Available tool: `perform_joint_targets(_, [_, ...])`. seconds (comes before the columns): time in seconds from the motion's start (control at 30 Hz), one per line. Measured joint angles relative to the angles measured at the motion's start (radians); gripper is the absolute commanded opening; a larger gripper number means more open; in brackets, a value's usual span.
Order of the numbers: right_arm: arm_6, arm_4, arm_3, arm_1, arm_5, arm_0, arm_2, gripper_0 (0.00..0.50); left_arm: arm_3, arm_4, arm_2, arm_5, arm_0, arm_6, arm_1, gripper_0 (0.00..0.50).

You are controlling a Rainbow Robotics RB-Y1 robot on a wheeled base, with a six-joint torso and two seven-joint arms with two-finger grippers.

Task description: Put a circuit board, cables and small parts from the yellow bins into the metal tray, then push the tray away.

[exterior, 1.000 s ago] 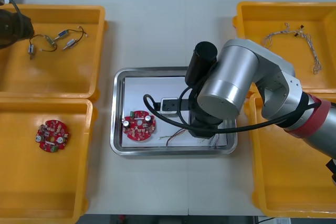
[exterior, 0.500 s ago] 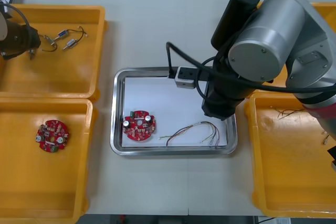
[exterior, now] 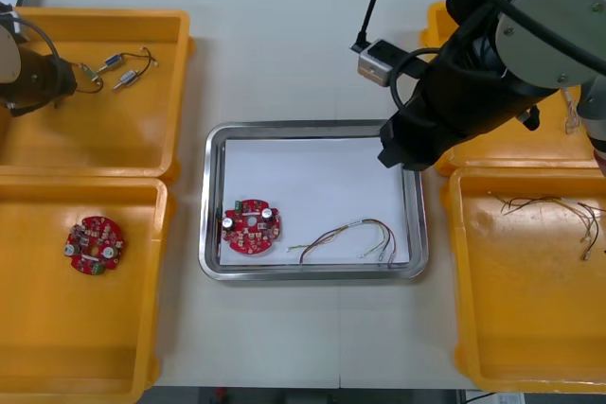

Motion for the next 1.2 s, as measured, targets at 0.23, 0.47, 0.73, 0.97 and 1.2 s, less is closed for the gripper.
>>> perform_joint_targets(0.23, [-0.104, -0.012, -0.012, -0.051, 0.0, 0.016, -0.058, 0.5, 0.008, 0.0, 0.0, 0.0, 0.0, -0.001, -0.002, 0.204])
perform_joint_targets(0.47, [-0.173, -0.021, -0.058, -0.11, 0.0, 0.086, -0.154, 0.5, 0.01, 0.001, 0.0, 0.0, 0.0, -0.001, -0.003, 0.0])
perform_joint_targets(0.73, [-0.229, -0.017, -0.074, -0.174, 0.0, 0.162, -0.237, 0.5, 0.01, 0.002, 0.0, 0.012, -0.002, -0.002, -0.003, 0.0])
perform_joint_targets(0.97, [-0.229, 0.018, -0.074, -0.22, 0.0, 0.211, -0.292, 0.5, -0.027, 0.003, 0.002, 0.136, -0.01, -0.002, -0.003, 0.0])
perform_joint_targets(1.2, [-0.229, 0.039, -0.072, -0.248, 0.0, 0.266, -0.38, 0.5, -0.165, 0.009, 0.04, 0.344, -0.01, -0.002, -0.002, 0.0])
